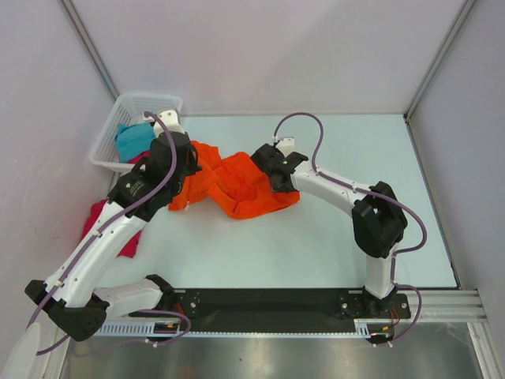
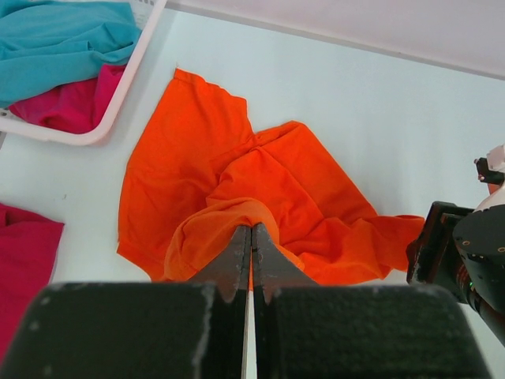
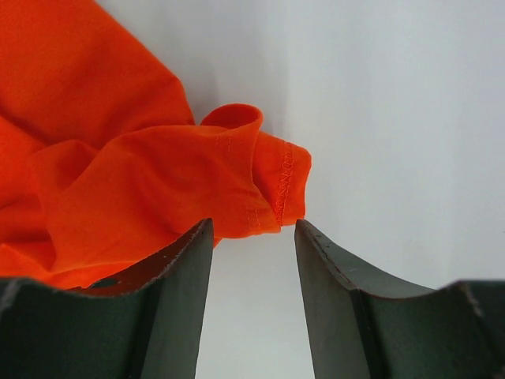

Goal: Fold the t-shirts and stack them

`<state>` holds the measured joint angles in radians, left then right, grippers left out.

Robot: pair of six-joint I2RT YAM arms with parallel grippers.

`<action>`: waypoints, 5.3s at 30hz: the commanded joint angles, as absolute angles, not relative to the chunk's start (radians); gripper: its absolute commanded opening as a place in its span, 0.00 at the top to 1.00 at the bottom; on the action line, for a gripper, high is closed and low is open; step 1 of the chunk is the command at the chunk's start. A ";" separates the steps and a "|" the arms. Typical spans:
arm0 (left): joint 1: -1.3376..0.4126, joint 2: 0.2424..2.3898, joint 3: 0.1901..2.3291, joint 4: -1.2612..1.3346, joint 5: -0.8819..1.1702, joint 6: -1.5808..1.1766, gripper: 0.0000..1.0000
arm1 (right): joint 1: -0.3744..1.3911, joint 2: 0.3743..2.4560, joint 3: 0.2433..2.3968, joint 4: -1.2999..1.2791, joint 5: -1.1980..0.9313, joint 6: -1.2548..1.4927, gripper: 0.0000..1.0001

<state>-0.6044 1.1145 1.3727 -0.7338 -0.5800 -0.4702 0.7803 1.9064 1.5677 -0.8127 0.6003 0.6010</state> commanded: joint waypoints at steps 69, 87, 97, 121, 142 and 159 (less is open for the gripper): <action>-0.565 1.020 2.049 -1.075 -0.618 -0.466 1.00 | 0.950 1.192 1.419 0.388 1.620 -0.604 1.00; -0.459 1.149 1.887 -0.976 -0.543 -0.410 1.00 | 0.844 1.433 1.468 0.495 1.571 -0.692 1.00; -0.203 1.292 1.853 -0.899 -0.278 -0.411 1.00 | 0.545 1.802 2.241 -1.150 0.828 0.563 1.00; -0.005 1.738 2.367 -0.801 0.018 -0.396 1.00 | 0.054 2.068 2.556 -0.989 0.445 0.408 1.00; -0.005 1.506 2.258 -0.758 -0.063 -0.336 1.00 | 0.137 1.804 2.370 -0.931 0.560 0.367 1.00; 0.047 1.762 2.448 -0.822 0.026 -0.411 1.00 | 0.034 2.043 2.572 -1.037 0.381 0.462 1.00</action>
<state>-0.0109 1.6474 2.3482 -0.8364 -0.0032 -0.3756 0.0978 1.9419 2.5031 -0.9989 0.4397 0.4175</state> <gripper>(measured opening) 0.004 0.009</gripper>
